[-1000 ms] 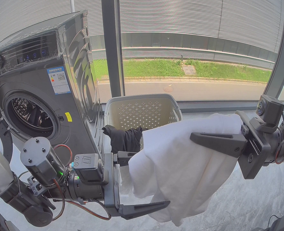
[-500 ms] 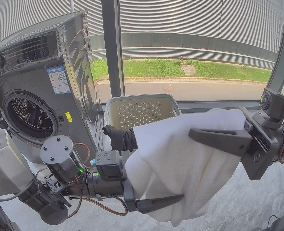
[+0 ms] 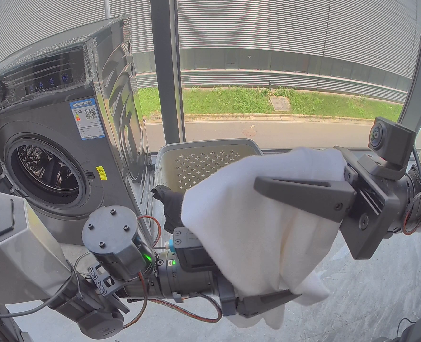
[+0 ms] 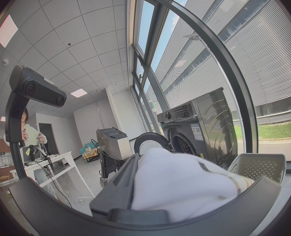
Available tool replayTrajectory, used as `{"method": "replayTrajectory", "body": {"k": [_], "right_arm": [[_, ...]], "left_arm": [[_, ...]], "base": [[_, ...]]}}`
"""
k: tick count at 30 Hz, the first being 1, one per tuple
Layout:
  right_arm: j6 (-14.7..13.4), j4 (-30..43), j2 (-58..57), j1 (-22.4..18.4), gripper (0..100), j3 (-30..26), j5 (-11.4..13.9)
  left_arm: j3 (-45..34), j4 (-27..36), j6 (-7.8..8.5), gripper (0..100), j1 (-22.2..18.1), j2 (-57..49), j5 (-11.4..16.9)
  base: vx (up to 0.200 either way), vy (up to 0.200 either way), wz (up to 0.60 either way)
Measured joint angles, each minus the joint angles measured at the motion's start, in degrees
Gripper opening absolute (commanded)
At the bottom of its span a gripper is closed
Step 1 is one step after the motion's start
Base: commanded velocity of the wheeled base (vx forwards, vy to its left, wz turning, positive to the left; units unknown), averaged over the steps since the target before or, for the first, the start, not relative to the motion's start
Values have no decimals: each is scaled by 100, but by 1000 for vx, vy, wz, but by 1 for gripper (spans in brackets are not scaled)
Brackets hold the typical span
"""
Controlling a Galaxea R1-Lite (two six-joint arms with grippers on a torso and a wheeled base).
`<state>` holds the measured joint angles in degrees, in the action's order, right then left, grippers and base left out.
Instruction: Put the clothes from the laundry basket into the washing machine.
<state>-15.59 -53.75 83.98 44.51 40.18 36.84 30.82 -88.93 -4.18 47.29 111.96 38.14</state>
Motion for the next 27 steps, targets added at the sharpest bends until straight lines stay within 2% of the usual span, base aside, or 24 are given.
{"method": "replayTrajectory", "body": {"k": [2,3,9,20,21,27], "right_arm": [[-2,-1,35,35,0,20,-28],[0,-4,50,48,0,26,-37],[-4,-1,99,78,0,39,-46],[-9,27,119,80,0,107,-79],[-15,22,119,80,100,107,-82],[-99,-6,118,63,100,91,-83]], "left_arm": [[168,0,-77,100,10,55,-163],[247,0,-115,0,15,78,-224],[380,0,-167,0,26,171,-304],[258,-29,-150,0,30,279,-306],[267,-29,-150,0,30,284,-308],[269,11,-169,0,-16,279,-402]], "base": [[0,0,0],[0,0,0],[0,0,0],[0,0,0],[0,0,0],[0,0,0]]}}
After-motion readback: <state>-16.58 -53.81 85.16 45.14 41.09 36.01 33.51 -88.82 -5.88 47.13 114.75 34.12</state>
